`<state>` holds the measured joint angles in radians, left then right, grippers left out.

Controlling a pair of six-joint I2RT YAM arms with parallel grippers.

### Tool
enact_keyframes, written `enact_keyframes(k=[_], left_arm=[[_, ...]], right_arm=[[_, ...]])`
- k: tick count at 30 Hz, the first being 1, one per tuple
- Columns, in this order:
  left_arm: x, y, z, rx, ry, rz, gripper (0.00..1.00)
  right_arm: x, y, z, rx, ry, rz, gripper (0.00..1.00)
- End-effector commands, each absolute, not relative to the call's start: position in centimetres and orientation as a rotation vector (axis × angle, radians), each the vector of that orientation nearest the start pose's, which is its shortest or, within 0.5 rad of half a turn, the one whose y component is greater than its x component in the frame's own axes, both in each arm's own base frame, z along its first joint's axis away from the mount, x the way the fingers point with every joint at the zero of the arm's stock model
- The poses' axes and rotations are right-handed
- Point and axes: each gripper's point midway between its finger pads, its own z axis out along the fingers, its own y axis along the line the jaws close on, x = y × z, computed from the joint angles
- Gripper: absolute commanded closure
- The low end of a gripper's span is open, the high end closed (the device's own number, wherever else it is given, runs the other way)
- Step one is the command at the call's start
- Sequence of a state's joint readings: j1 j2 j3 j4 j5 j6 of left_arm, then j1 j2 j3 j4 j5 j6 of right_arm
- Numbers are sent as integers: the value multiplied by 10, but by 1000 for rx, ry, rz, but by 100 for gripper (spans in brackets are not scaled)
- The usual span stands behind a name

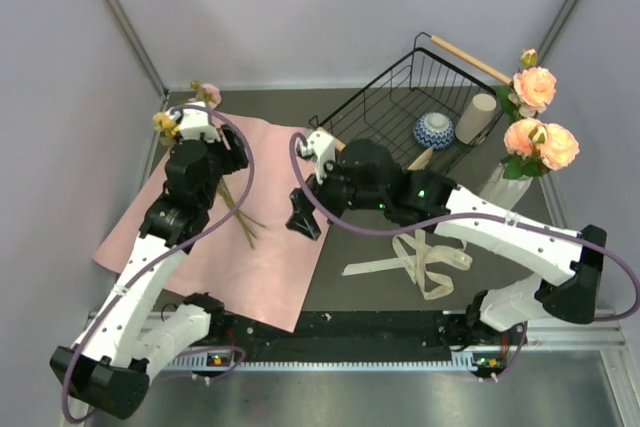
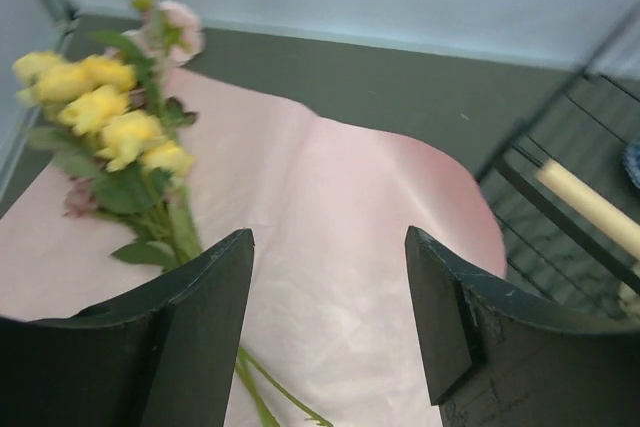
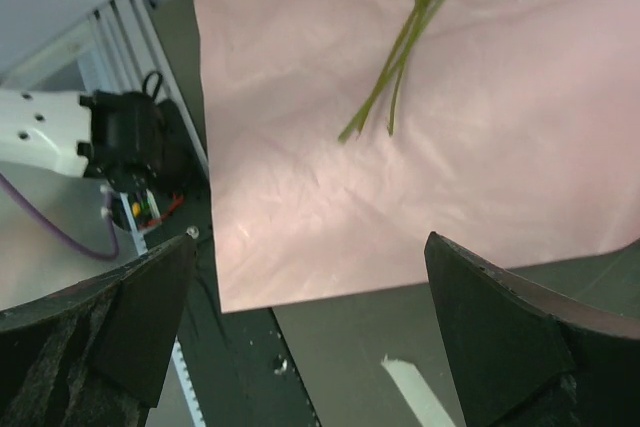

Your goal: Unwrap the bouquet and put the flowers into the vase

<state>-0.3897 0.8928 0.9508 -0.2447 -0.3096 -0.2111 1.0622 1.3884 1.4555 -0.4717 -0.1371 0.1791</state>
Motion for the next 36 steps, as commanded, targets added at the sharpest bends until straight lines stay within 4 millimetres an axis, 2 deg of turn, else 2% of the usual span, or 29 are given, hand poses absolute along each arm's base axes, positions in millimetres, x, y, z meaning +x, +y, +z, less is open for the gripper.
enact_keyframes(k=[1, 2, 3, 4, 5, 6, 7, 8, 10, 11, 13, 14, 16, 19, 30, 34, 36], left_arm=[[336, -41, 294, -326, 1788, -147, 31], [345, -38, 280, -394, 1831, -157, 31], [349, -23, 269, -465, 1857, -133, 30], [352, -17, 257, -517, 1886, -125, 27], [355, -11, 230, -609, 1958, -111, 27], [356, 4, 216, -692, 1980, -86, 27], [356, 6, 201, -746, 2019, -101, 28], [357, 13, 174, -847, 2075, -108, 31], [358, 21, 149, -944, 2134, -150, 38], [360, 20, 129, -996, 2193, -206, 48], [360, 21, 103, -1065, 2262, -239, 53], [360, 17, 97, -1078, 2290, -288, 59], [355, 17, 82, -1110, 2358, -275, 64], [350, 19, 72, -1134, 2386, -242, 70], [348, 21, 46, -1096, 2455, -203, 72], [352, 24, 44, -1064, 2462, -178, 80], [353, 24, 42, -1058, 2464, -178, 81]], right_arm=[[177, 384, 320, -826, 1838, 977, 2], [176, 384, 314, -813, 1857, 989, 2], [175, 383, 306, -807, 1880, 993, 2], [174, 381, 295, -793, 1913, 985, 2], [175, 377, 294, -779, 1918, 976, 2], [175, 374, 294, -765, 1920, 970, 2], [178, 369, 289, -742, 1930, 941, 2], [178, 366, 289, -735, 1926, 933, 2], [181, 356, 294, -712, 1903, 901, 2], [182, 352, 295, -705, 1900, 889, 2], [183, 345, 297, -694, 1884, 864, 1], [183, 343, 297, -696, 1879, 857, 1], [184, 339, 295, -693, 1877, 839, 1], [186, 337, 291, -698, 1880, 823, 1], [192, 336, 289, -720, 1861, 771, 1], [193, 335, 287, -722, 1860, 763, 1], [192, 334, 286, -722, 1861, 758, 1]])
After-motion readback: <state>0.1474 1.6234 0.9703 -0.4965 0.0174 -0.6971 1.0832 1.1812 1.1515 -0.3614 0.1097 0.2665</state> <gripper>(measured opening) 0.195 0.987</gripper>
